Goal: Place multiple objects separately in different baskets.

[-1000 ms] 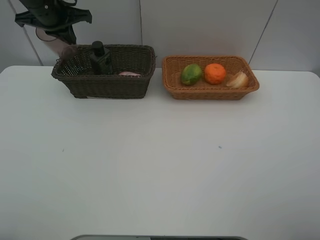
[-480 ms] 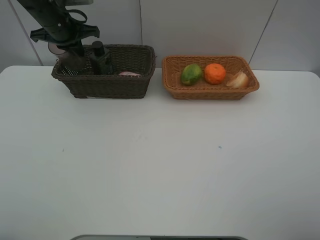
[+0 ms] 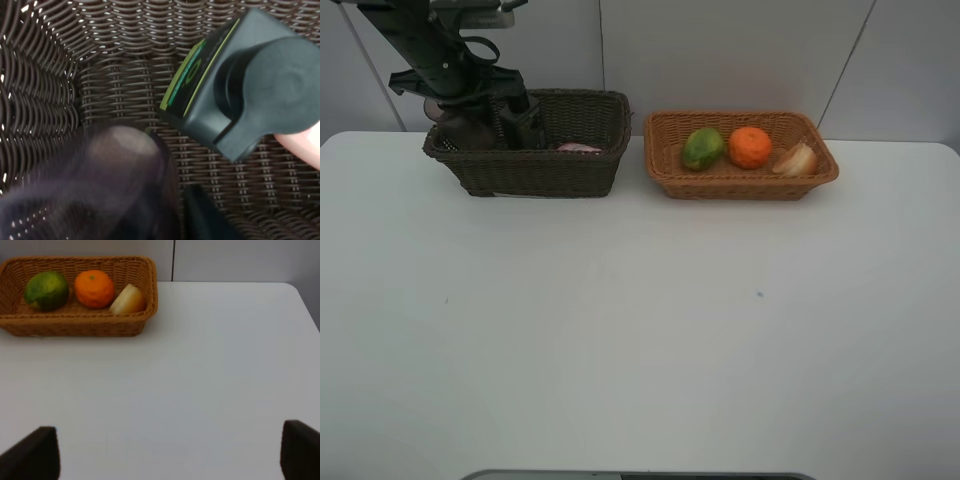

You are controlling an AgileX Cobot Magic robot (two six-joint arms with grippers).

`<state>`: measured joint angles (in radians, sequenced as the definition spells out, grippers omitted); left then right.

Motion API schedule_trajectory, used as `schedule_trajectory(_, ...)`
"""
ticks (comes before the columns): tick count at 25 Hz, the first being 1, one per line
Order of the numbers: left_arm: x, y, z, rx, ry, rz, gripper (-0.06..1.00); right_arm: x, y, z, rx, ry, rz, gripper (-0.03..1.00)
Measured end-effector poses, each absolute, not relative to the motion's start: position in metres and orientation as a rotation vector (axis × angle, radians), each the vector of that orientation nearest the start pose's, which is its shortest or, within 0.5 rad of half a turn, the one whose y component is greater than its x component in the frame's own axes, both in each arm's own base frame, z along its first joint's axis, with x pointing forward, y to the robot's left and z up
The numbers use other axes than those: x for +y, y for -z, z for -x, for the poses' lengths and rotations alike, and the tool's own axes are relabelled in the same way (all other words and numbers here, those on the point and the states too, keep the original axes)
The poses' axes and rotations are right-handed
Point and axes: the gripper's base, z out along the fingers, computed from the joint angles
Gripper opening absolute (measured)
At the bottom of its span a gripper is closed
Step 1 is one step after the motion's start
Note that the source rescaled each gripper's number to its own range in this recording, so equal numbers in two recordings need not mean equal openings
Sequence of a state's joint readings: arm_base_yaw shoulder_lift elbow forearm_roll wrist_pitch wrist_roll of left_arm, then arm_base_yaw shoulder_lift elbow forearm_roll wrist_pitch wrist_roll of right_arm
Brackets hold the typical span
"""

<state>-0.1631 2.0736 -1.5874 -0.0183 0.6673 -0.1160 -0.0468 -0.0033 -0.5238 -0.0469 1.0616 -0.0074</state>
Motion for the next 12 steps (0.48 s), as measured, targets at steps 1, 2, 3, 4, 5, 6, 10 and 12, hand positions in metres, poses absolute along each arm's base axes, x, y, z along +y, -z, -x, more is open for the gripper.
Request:
schedule_trajectory(1,-0.0746,-0.195,-0.4472,2.641,0.112,-0.058,0.25,-0.0033,-0.2838,0.0085,2.018,0.09,-0.043,0.88)
schedule_trajectory(2,-0.0748,-0.1951,-0.4475,2.637,0.111,-0.071,0.35,-0.0033,-0.2838,0.0085,2.018,0.09,-0.043,0.88)
schedule_trajectory(3,-0.0748,-0.1951,-0.4475,2.636,0.108,-0.083,0.47,-0.0033,-0.2838,0.0085,2.018,0.09,-0.043,0.88)
schedule_trajectory(4,-0.0748,-0.1952,-0.4476,2.635,0.105,-0.095,0.58,-0.0033,-0.2838,0.0085,2.018,0.09,-0.043,0.88)
schedule_trajectory(5,-0.0749,-0.1953,-0.4477,2.633,0.104,-0.102,0.67,-0.0033,-0.2838,0.0085,2.018,0.09,-0.043,0.88)
schedule_trajectory(6,-0.0749,-0.1954,-0.4479,2.63,0.103,-0.103,0.76,-0.0033,-0.2838,0.0085,2.018,0.09,-0.043,0.88)
schedule_trajectory(10,-0.0748,-0.2,-0.4477,2.614,0.104,-0.106,0.9,-0.0033,-0.2838,0.0085,2.018,0.09,-0.043,0.88)
schedule_trajectory(12,-0.0747,-0.2045,-0.4469,2.604,0.106,-0.106,0.91,-0.0033,-0.2838,0.0085,2.018,0.09,-0.043,0.88)
